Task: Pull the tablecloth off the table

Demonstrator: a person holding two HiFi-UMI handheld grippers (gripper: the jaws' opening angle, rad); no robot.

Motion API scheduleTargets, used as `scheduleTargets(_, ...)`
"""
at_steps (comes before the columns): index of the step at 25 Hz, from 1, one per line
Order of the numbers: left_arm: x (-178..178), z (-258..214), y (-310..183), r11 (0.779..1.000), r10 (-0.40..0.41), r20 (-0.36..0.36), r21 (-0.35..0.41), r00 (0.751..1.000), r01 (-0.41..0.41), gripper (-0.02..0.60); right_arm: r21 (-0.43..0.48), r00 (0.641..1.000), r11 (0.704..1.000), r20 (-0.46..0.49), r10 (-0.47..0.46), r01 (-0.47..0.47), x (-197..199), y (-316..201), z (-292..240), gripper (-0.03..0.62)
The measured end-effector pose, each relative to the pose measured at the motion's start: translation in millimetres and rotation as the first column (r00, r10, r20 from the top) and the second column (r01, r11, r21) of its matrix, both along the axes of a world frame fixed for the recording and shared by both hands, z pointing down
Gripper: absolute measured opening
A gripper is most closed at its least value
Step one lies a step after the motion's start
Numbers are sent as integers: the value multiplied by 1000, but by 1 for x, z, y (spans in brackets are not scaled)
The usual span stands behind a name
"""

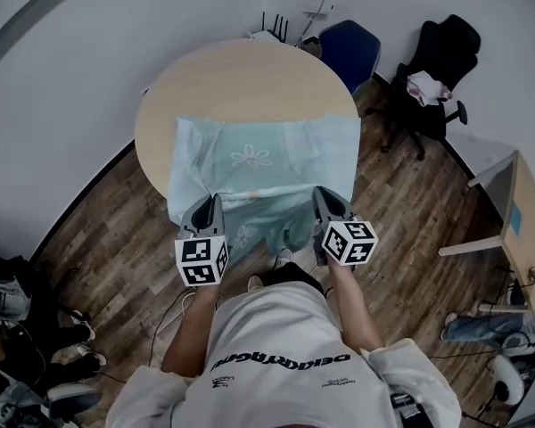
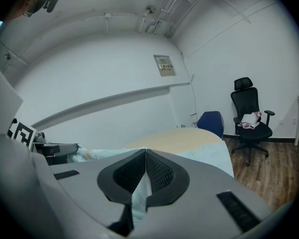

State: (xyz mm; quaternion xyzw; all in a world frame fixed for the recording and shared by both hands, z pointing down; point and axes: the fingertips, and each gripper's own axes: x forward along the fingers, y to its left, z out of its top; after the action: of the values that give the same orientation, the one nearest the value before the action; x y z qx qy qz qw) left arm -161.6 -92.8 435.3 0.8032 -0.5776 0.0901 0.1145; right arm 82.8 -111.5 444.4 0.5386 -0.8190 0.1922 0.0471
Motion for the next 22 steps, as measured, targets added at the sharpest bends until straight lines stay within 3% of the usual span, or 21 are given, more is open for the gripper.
scheduleTargets(10,-9,-26,51,997,-22,-13,71,1000,23,15,65,999,998,-34,8,-5,-8,51,-26,32)
scheduleTargets(22,-1,-61,85,984,-50,-17,169,999,53,15,157,1000,988,-10,0,1,1,83,-63,32)
